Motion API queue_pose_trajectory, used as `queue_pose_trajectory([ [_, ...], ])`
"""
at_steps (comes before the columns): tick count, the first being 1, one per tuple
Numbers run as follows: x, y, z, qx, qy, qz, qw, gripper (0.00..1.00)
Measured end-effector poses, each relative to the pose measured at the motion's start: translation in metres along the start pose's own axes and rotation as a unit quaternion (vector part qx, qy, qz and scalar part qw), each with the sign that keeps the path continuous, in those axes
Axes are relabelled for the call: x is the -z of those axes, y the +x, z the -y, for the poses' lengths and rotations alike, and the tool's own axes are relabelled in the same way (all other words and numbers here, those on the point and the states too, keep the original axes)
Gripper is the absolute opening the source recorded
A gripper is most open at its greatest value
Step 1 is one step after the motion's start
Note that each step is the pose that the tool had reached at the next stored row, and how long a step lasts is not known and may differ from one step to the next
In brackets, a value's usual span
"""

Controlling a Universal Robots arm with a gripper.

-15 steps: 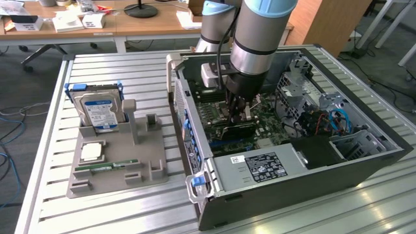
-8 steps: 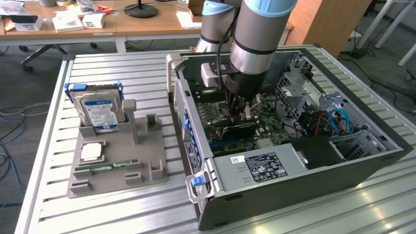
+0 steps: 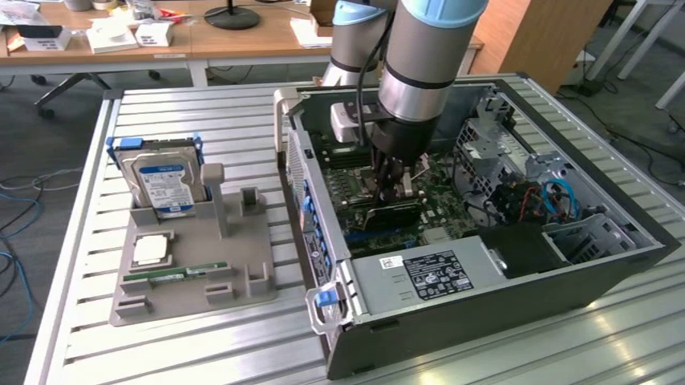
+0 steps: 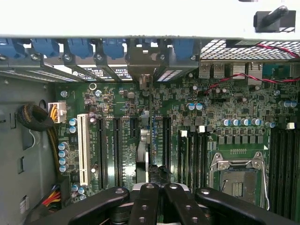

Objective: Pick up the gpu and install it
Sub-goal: 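Press down on the gpu until it lock into place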

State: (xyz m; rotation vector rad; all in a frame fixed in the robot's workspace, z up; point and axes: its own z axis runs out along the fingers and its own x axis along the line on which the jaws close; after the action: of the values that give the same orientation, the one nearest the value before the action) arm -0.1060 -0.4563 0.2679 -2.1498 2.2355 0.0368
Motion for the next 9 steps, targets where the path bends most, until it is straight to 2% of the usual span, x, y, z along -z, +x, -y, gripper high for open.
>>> queue_pose_trajectory([
  [9,0.0040,-0.0001,0.0000,0.000,0.0000,0.0000,1.0000,0.11],
])
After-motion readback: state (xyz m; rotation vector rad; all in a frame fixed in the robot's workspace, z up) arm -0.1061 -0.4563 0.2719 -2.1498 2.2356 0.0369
